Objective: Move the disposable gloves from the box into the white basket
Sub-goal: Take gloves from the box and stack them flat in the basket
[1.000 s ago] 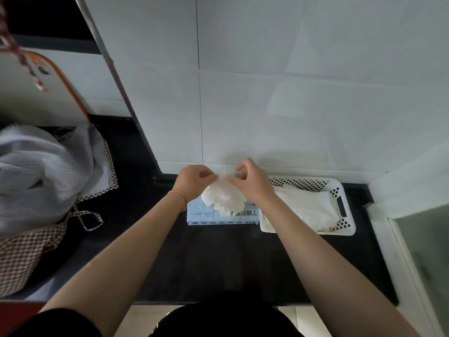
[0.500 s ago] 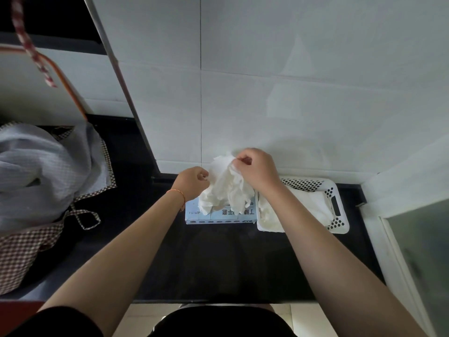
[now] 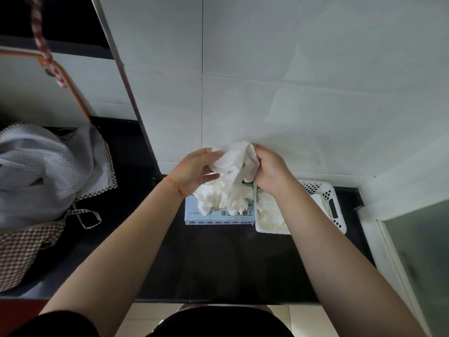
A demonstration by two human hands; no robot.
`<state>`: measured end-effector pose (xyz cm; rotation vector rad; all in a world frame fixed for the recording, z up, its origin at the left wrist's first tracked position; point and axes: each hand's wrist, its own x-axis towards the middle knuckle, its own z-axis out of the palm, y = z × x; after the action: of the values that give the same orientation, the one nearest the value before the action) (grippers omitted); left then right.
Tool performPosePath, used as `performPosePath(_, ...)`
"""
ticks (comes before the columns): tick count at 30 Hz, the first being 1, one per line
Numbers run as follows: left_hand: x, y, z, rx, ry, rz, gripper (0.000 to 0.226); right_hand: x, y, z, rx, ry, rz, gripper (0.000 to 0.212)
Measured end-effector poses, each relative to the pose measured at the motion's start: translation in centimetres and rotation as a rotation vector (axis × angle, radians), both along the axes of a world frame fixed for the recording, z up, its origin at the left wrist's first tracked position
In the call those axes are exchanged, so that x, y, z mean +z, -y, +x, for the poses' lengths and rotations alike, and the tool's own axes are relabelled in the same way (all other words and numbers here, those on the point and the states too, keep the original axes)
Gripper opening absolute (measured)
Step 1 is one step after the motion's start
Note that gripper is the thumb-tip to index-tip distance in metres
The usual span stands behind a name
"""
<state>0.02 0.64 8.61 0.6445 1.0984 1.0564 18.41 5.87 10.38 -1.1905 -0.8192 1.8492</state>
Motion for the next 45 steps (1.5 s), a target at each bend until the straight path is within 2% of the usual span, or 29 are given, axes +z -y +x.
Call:
performPosePath(3, 0.9, -0.1, 0.6, 0.091, -0.066, -0.026, 0.008, -0.5, 0.1, 0.8, 0.009, 0.188, -0.032, 0.012)
performPosePath(5, 1.2, -0.3, 0.7, 0.16, -0.237, -0.05, 0.013, -0.9, 0.1, 1.8, 0.052, 0.409, 0.009, 0.011)
performPosePath(8, 1.8, -0.5, 0.8, 0.236, -0.386, -0.048, 0.017, -0.4, 1.0, 2.9, 0.231, 0.777, 0.151, 0.011)
performPosePath(10, 2.4, -0.6, 1.4, 0.206, -0.441, -0.034, 0.017, 0.5, 1.8, 2.9, 0.292, 0.897, 0.324, 0.022)
performPosePath(13, 3.1, -0.8, 3.1, 0.127, -0.51, -0.025, 0.022, 2.6, 3.0, 2.1, 0.389, 0.751, 0.478, 0.046)
performPosePath(16, 3.8, -0.6, 4.5, 0.094, -0.603, 0.026, 0.042, 3.4, 3.3, 1.3, 0.492, 0.781, 0.544, 0.064)
performPosePath(18, 4.2, -0.4, 4.9, 0.054, -0.625, 0.097, 0.045, 3.5, 3.1, 1.4, 0.498, 0.841, 0.591, 0.055)
performPosePath(21, 4.3, -0.4, 4.3, -0.013, -0.636, 0.145, 0.022, 3.7, 2.9, 2.0, 0.519, 0.904, 0.621, 0.029)
performPosePath(23, 4.2, -0.4, 3.7, -0.05, -0.658, 0.149, 0.015, 3.9, 2.7, 2.6, 0.474, 0.872, 0.584, 0.022)
performPosePath(26, 4.1, -0.1, 3.1, -0.049, -0.578, 0.128, 0.036, 4.6, 2.6, 3.2, 0.367, 0.791, 0.549, 0.034)
performPosePath(28, 4.2, 0.2, 2.9, -0.109, -0.536, 0.22, 0.045, 4.9, 2.6, 3.2, 0.31, 0.769, 0.52, 0.039)
performPosePath(30, 4.1, 0.3, 3.0, -0.176, -0.536, 0.339, 0.038, 5.0, 2.4, 3.2, 0.233, 0.723, 0.475, 0.037)
performPosePath(32, 4.1, 0.2, 3.1, -0.112, -0.533, 0.356, 0.028, 5.0, 2.3, 3.4, 0.192, 0.675, 0.473, 0.039)
performPosePath(35, 4.3, -0.3, 2.8, -0.007, -0.48, 0.326, 0.02, 5.0, 2.1, 3.9, 0.295, 0.676, 0.505, 0.017)
performPosePath(36, 4.3, -0.4, 2.8, 0.004, -0.483, 0.318, 0.019, 5.1, 2.1, 3.9, 0.345, 0.681, 0.506, 0.016)
performPosePath(40, 4.3, -0.8, 3.0, -0.079, -0.639, 0.355, 0.014, 5.1, 2.2, 3.6, 0.419, 0.801, 0.548, 0.034)
performPosePath(43, 3.9, -1.0, 3.1, -0.137, -0.716, 0.378, 0.008, 5.5, 2.1, 3.1, 0.435, 0.875, 0.65, 0.017)
performPosePath(45, 3.6, -1.1, 2.9, -0.146, -0.75, 0.368, 0.01, 5.8, 2.1, 3.1, 0.425, 0.916, 0.668, 0.019)
